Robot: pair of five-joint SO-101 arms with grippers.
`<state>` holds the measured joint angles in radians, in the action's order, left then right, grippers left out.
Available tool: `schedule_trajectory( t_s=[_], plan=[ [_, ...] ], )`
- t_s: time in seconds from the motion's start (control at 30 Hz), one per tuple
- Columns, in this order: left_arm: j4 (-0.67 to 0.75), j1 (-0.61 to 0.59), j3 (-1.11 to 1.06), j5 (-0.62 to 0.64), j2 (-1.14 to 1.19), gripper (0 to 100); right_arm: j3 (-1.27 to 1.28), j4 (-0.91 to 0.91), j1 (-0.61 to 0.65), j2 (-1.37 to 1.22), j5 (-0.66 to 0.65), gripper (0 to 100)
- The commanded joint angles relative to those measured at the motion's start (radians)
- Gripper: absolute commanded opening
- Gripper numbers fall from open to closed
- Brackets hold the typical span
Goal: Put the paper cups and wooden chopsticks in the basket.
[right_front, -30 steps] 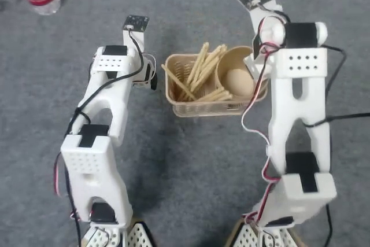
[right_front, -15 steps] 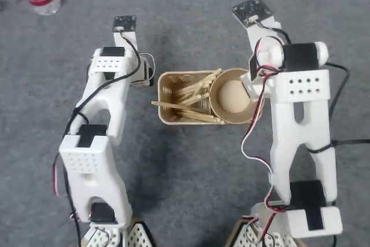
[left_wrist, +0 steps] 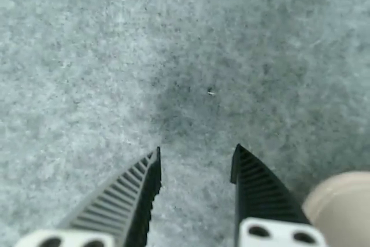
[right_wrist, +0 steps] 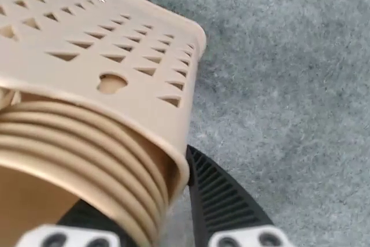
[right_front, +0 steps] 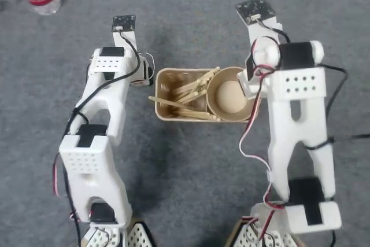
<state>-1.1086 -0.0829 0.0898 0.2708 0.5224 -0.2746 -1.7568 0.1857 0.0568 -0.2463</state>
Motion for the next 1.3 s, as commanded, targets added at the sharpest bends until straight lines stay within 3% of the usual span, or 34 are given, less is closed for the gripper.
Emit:
schedule_trajectory(
  t_s=[0.0,0.17,0.4,0.87,0.97,1.03,1.27],
  plan=[
    [0.012,-0.006,0.004,0.015,-0.011,19,-0.147,0.001,0.013,-0.059,0.012,0.9],
    [0.009,-0.015,0.004,0.012,-0.011,19,-0.316,0.028,0.008,-0.12,0.018,2.4],
    [0.009,-0.015,0.004,0.012,-0.011,19,-0.371,0.048,0.004,-0.127,0.012,17.3],
    [0.009,-0.017,0.004,0.015,-0.011,19,-0.516,0.01,-0.019,-0.005,0.012,16.8],
    [0.009,-0.017,0.004,0.015,-0.011,19,-0.516,-0.031,-0.048,0.082,0.011,9.9],
    [0.009,-0.017,0.004,0.015,-0.011,19,-0.514,-0.036,-0.105,0.14,0.011,0.0],
    [-0.025,-0.087,0.05,0.011,-0.087,19,-0.446,-0.038,-0.323,0.364,0.009,0.8]
  ],
)
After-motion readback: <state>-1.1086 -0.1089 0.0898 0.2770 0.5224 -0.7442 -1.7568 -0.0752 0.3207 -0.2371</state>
